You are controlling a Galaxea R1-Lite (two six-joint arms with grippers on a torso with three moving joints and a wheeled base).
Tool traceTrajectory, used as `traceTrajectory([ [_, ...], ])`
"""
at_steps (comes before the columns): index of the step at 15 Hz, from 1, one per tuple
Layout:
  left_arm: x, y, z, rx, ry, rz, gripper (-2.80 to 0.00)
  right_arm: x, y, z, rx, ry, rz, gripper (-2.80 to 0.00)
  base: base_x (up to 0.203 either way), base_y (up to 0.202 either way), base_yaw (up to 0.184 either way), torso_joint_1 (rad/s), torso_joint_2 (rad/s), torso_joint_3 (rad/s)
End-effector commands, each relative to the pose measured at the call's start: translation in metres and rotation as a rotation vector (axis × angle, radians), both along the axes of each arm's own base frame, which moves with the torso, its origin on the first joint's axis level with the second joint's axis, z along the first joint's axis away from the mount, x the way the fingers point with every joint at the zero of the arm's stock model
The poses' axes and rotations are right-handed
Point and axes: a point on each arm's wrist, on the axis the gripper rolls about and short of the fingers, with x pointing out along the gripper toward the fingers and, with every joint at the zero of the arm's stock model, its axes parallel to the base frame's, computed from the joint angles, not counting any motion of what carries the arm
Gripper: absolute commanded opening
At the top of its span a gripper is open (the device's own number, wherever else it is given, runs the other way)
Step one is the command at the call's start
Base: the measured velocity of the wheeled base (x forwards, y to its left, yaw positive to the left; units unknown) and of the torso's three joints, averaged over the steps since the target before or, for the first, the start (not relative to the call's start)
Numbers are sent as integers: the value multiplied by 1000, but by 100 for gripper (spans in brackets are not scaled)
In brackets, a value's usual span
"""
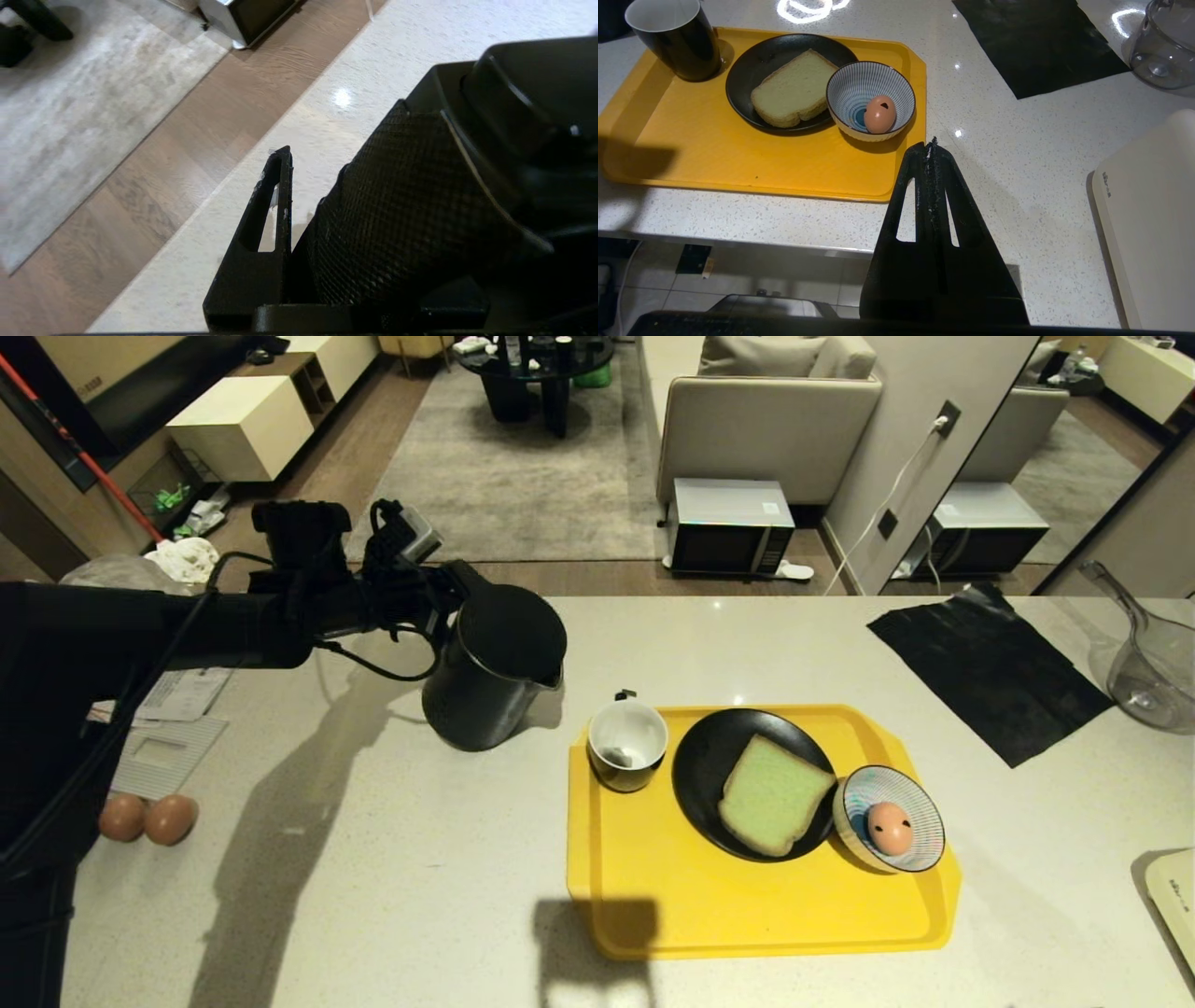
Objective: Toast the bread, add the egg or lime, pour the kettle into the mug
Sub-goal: Pour water into a cup
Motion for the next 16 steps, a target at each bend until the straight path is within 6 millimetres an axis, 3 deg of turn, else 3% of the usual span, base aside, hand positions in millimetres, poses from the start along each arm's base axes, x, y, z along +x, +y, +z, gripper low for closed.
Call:
traceTrajectory([
  [1, -2, 0, 13, 0, -26, 6, -280, 2, 0, -7, -2, 27, 1, -280, 0, 0, 0, 0, 0, 0],
  [6, -20, 15, 47, -50, -72, 32, -280, 2, 0, -8, 0, 28, 1, -280, 0, 0, 0, 0, 0, 0],
  [16, -70, 13, 124, -263, -242, 106, -280, 2, 0, -8, 0, 28, 1, -280, 0, 0, 0, 0, 0, 0],
])
